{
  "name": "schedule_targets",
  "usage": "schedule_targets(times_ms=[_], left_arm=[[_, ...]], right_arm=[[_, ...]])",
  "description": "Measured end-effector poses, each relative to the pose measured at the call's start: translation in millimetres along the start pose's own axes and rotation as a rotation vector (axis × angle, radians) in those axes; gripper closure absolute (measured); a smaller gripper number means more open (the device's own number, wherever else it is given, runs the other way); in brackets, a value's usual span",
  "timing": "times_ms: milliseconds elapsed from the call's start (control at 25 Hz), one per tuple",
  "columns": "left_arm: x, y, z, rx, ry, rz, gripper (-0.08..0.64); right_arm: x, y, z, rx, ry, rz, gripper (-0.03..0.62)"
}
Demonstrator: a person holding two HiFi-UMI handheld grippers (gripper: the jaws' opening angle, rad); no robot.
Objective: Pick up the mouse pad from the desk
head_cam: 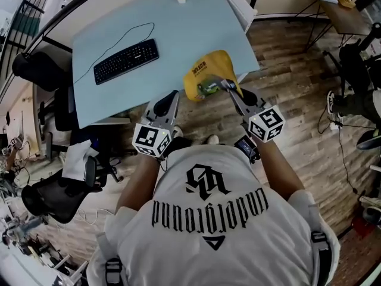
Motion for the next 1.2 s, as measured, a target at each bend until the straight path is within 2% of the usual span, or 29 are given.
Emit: schedule_targets(times_ms=[360, 680, 920, 1200], left_arm=[[16.6, 29.7, 2.7, -0.044, 0.004, -0.011, 0.552], [33.3, 56.0, 6.6, -0.035, -0.047, -0.078, 0.552], [65.2, 99.8, 2.7, -0.040, -0.034, -0.091, 0.552], [94.5, 124.6, 1.5, -0.042, -0.049, -0.111, 0.552]], right_arm=[[44.6, -4.8, 5.3, -0.029, 0.023, 0.009, 0.569], [77.7, -14.6, 4.3, -0.045, 0.003, -0.022, 0.570], [126.9, -28.9, 0.6, -0.071, 0.028, -0.048, 0.570], [162.1, -44.2, 0.7, -0.074, 0.034, -0.079, 0.569]])
Point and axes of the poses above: the fingertips, and each gripper's own axes: y backward along the fingers, x to its left, z out of its top, the point moved 10 cm from there along y, backward along the fingers, and after that the axes turned 2 degrees about -y, right-handed, at the moved point
